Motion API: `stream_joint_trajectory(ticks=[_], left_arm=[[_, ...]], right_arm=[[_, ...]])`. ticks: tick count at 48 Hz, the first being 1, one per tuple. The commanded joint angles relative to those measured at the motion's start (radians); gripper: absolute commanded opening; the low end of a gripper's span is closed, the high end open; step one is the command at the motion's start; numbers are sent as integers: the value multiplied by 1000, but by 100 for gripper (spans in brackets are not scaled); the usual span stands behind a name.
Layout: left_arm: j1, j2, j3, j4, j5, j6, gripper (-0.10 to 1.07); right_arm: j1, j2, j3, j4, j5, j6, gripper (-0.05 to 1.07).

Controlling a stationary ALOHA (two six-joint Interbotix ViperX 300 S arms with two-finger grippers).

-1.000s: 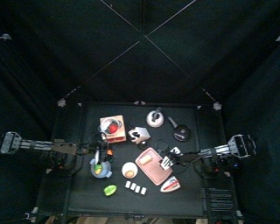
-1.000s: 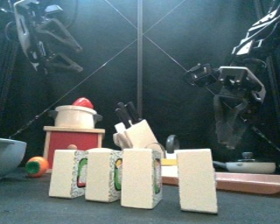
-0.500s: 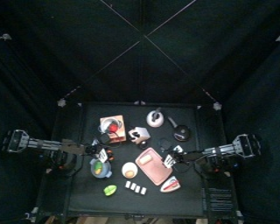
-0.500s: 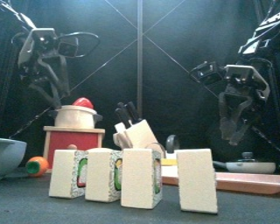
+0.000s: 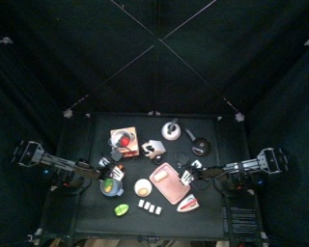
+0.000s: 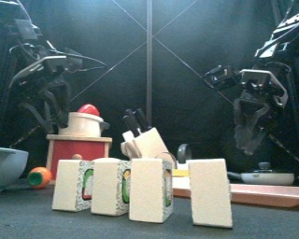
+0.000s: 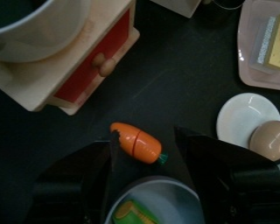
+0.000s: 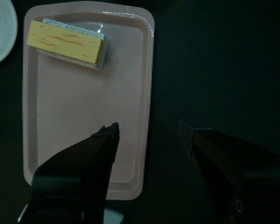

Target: Grab carrot

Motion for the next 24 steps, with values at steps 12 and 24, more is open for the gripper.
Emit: stream_joint_trajectory(ticks=[12,24], left_arm=[[0,100,35,11,-60,-95,89],[28,170,38,6,-121,-115,95]], right_arm=[[-6,-20,-14,-5,-5,0,90],[-9,-14,-11,-3,-5,0,90]])
